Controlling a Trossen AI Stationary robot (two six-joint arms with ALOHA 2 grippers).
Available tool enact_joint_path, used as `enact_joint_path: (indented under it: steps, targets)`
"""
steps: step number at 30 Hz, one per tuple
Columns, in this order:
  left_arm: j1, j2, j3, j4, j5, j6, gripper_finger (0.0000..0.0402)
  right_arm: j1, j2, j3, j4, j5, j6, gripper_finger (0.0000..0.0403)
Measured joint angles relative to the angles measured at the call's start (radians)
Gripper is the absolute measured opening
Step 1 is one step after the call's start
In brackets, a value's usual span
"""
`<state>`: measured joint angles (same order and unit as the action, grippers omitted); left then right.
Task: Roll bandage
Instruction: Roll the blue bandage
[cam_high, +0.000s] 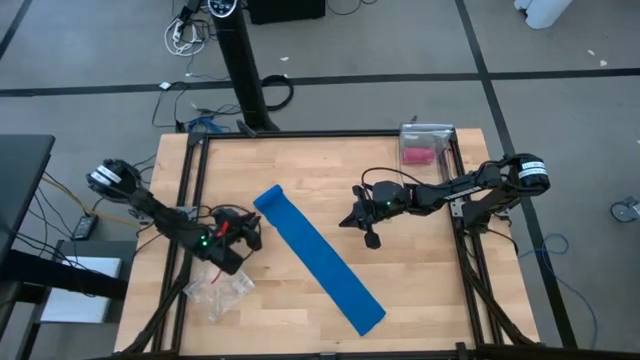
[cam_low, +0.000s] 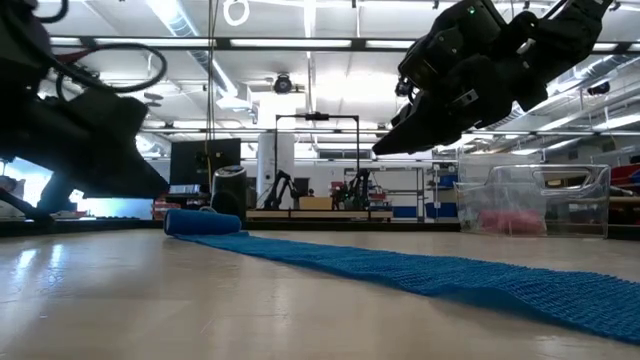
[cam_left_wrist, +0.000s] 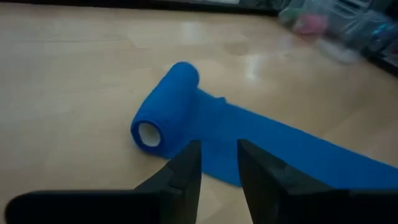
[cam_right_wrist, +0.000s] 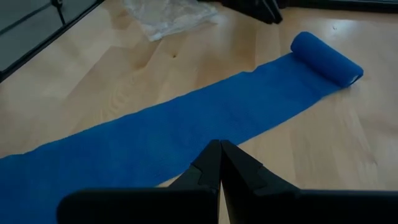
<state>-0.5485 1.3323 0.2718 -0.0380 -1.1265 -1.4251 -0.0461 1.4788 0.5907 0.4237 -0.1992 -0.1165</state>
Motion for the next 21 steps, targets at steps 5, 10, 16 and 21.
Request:
enact_joint_path:
  steps: [5,10,16,21]
  targets:
    - [0.063,0.068,0.0,0.022,0.065,-0.003,0.0112,-0.002,0.0,0.0,0.005,0.015,-0.009,0.0011]
    - [0.095,0.133,0.0,0.071,0.054,-0.019,0.0112,-0.002,0.0,0.0,0.0,0.034,-0.018,0.0011]
    - [0.114,0.198,0.0,0.149,0.01,-0.019,0.0112,-0.002,0.0,0.0,0.0,0.034,-0.037,0.0011]
    - [0.141,0.228,0.0,0.158,0.021,-0.019,0.0112,-0.002,0.0,0.0,0.0,0.034,-0.051,0.0011]
